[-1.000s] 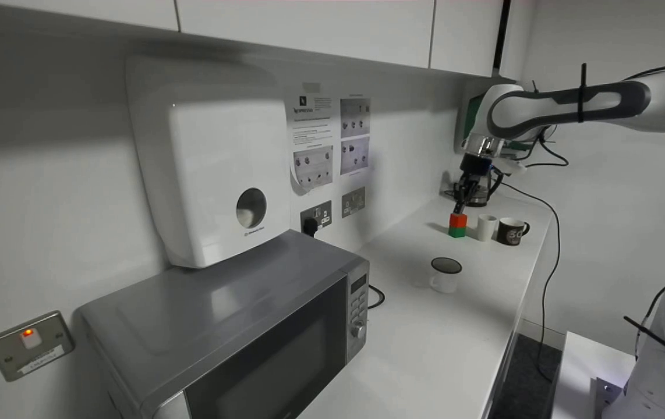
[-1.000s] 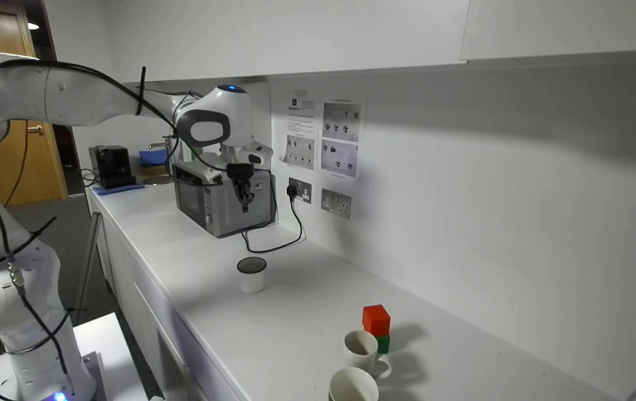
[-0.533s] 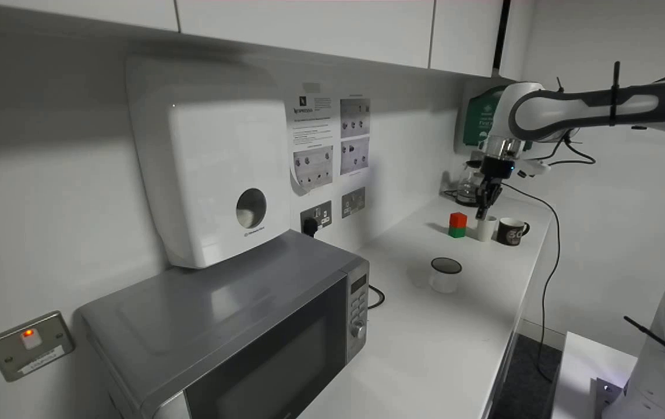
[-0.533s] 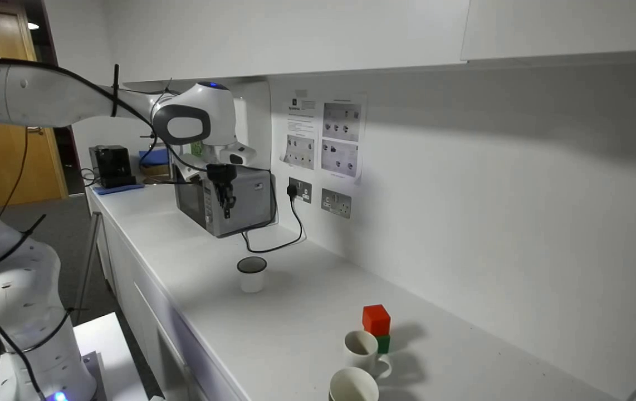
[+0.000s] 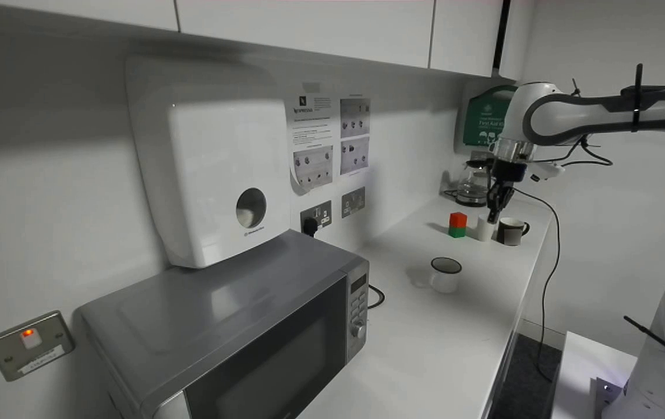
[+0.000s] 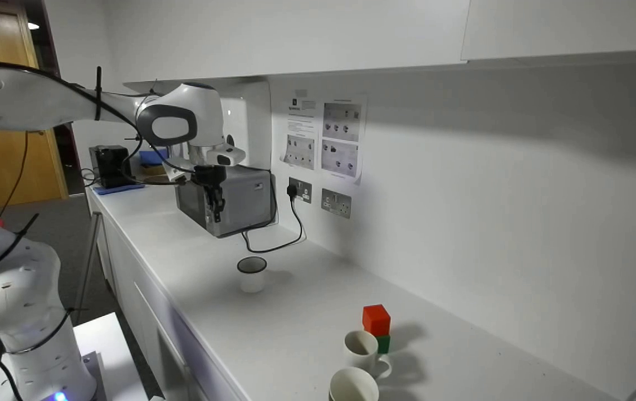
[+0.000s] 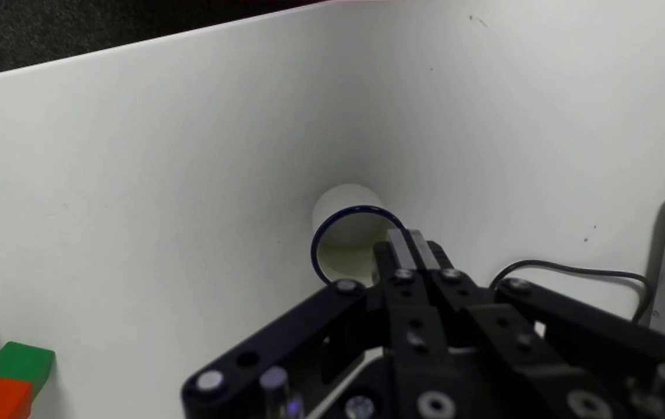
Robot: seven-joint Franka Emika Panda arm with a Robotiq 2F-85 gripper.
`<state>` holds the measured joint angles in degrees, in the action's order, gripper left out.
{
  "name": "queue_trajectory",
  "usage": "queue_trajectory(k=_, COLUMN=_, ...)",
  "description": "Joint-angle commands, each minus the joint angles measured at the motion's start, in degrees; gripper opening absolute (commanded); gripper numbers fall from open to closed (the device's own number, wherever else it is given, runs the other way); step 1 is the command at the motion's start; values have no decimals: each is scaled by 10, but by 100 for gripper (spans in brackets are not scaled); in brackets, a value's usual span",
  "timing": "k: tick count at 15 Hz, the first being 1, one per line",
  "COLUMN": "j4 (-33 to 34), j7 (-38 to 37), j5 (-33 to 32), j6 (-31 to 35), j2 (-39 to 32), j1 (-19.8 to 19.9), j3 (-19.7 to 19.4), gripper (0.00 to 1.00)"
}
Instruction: Flip the switch on the socket
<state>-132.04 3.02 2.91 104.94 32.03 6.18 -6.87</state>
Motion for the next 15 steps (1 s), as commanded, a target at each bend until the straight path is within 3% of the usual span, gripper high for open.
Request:
queue_trajectory(k=1, j4=-18, j7=-16, j5=-16, j6=-8, j2=31, j1=5, j3=12, gripper=27)
queue_trajectory(k=2, j4=-19, j7=-18, j5=-19, j6=-7, j2=34, j1=5, j3=14, gripper=32)
queue_trajectory(k=3, j4=-5, j7=-3, j5=-4, j6=-1, j2=11, j1=-2, j3=3, gripper=16)
queue_trajectory(k=5, j4=-8, j7=-4, j5=-7, j6=-1, j2=16, j1=-2, j3=6, gripper=32)
queue_trajectory(k=10, j4=-10, j7=-5, j5=-8, j6=-1, j2=18, j1=-2, j3=7, gripper=33)
queue_trajectory(k=11, j4=-10, j7=-5, j5=-7, j6=-1, j2=18, j1=-3, j3=7, gripper=58)
queue_trajectory(k=13, j4=-10, j7=-4, j5=-7, j6=0, j2=18, j1=-4, j3=6, gripper=66)
queue_trajectory(k=15, j4=-9, j7=-5, j5=-6, j6=0, j2=17, j1=-4, j3=6, gripper=81)
